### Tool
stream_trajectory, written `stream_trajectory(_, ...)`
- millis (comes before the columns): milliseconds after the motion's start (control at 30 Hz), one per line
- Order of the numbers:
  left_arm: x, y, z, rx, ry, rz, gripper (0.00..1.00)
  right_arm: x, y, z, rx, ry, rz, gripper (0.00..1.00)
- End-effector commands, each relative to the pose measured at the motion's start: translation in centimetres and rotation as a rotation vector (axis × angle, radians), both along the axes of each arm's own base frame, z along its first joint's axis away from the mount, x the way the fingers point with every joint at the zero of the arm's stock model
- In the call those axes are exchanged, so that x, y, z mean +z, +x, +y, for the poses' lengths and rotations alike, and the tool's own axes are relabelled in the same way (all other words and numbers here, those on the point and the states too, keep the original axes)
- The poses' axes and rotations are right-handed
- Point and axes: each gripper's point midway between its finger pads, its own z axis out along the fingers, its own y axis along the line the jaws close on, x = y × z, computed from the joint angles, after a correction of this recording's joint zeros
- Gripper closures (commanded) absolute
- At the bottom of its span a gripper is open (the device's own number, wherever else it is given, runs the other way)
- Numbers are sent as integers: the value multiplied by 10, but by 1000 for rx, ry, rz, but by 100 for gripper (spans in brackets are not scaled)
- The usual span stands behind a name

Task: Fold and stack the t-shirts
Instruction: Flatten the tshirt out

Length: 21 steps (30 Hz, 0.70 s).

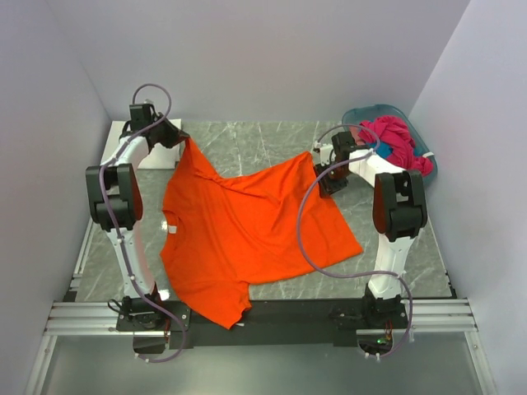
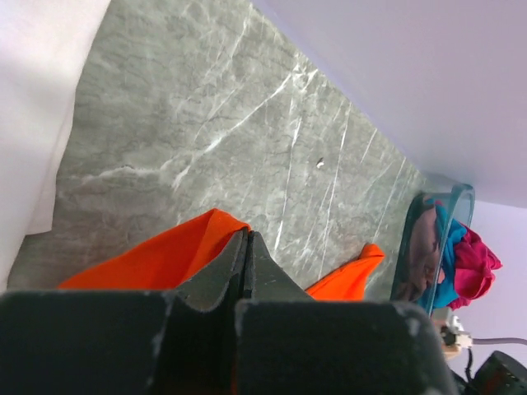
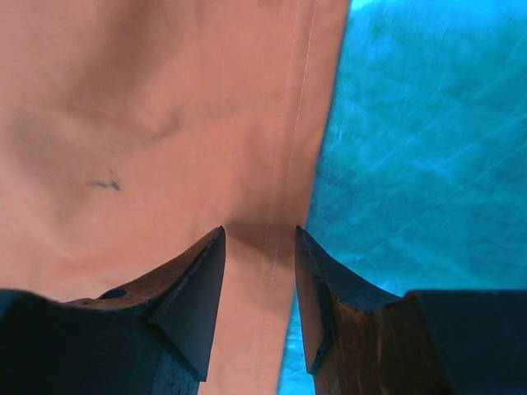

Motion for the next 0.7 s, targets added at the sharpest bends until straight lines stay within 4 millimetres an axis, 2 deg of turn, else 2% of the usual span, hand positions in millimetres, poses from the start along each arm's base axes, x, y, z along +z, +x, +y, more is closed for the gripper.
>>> stream_trajectory(0,15,12,-5,-9,-39,-50,100,-10,-14,-14,2,-44,37,55)
stream_trajectory(267,2,13,6,9,-18,-30,100,-24,-33,-34,-2,-79,98,63)
stream_trajectory(367,1,12,7,7,-12,-26,100,-26,-38,-35,2,-65,119,73)
stream_trajectory(467,4,13,8,6,-11,-35,100,-26,-42,-33,10,-44,141,90)
stream_trajectory(500,6,13,10,7,-8,-39,100,-24,-42,-34,4,-41,143,100)
stream_trajectory(567,9,15,10,3,-9,-44,100,-22,-44,-39,-1,-41,139,100)
stream_trajectory(667,8,16,9,3,-10,-38,100,-17,-47,-55,-27,-60,124,100)
